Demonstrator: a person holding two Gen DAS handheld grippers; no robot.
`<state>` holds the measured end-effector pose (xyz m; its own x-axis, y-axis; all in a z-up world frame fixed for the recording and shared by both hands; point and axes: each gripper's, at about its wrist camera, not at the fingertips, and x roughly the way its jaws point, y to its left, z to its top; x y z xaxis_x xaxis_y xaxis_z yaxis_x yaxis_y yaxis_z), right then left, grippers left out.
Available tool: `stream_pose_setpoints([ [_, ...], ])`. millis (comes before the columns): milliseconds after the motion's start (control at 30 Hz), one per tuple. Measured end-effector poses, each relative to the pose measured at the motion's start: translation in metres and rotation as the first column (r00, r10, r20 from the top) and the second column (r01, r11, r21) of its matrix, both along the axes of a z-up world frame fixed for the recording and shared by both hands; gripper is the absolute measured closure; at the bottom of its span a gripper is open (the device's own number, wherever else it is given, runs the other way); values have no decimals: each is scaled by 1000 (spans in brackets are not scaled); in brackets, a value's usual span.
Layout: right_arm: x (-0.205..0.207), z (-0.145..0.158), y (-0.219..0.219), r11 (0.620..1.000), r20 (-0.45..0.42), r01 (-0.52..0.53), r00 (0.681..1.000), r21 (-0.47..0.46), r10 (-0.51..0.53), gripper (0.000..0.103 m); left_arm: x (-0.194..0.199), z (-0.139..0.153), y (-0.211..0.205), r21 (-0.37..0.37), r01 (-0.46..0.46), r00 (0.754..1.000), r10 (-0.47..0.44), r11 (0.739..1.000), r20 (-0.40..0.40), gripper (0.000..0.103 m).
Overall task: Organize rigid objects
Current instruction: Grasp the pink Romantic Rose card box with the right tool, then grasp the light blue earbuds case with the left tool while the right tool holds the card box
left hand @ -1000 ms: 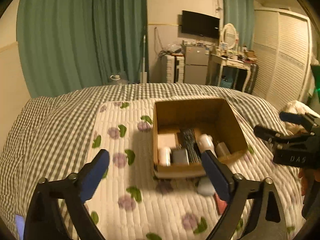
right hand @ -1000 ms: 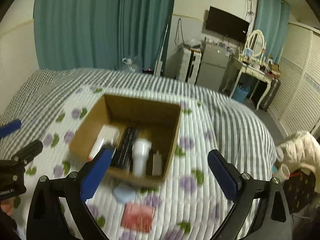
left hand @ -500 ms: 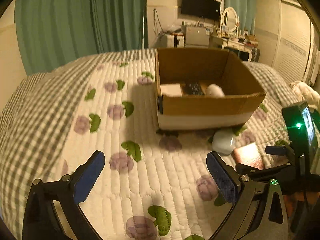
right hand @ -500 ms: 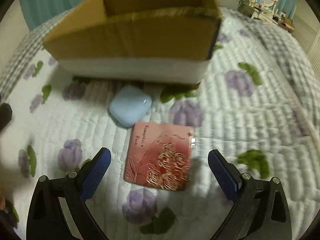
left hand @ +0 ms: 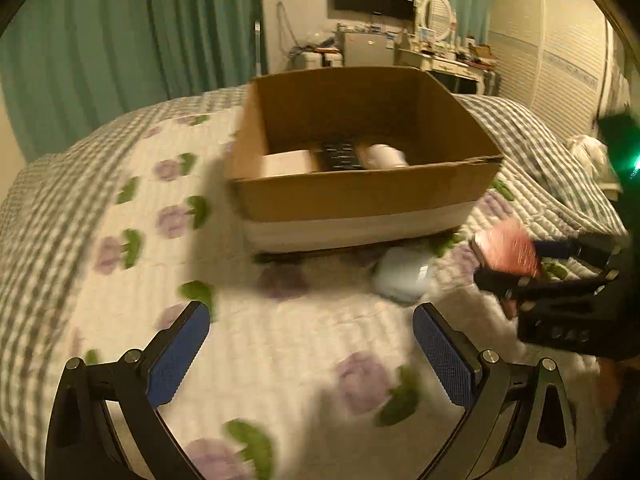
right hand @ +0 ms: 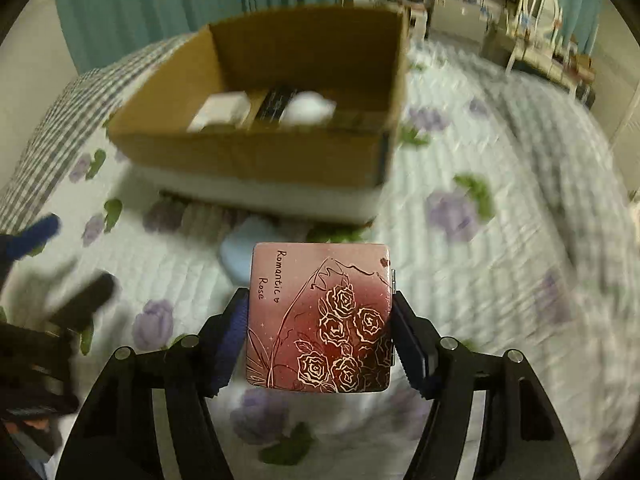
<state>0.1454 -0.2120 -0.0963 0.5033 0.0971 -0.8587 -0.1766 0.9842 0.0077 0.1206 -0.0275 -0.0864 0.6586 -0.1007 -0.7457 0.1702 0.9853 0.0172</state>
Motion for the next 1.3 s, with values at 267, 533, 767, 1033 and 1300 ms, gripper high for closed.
stream_pose_setpoints([
  [267, 19, 18, -39, 1000, 12, -7, 1000, -11, 7, 36, 40, -36, -47, -7, 24, 998, -24, 1000, -59, 5],
  [533, 29, 1, -58, 993, -34, 12, 999, 119, -8, 36, 75, -70, -65, -50, 15, 983, -24, 999, -181, 30],
  [767, 24, 6, -58, 993, -19, 3, 1000, 122, -1, 36, 59, -52, -74, -25, 81, 987, -83, 996, -137, 48],
  [1033, 6, 43, -51, 996, 42, -13, 999, 87, 9, 36, 16, 4, -56, 32, 81, 996, -80, 996, -37, 48],
  [1300, 11, 111, -31, 996, 164, -57, 986, 69, 45, 36, 28, 85, -29, -30, 52, 993, -49, 998, 104, 48],
])
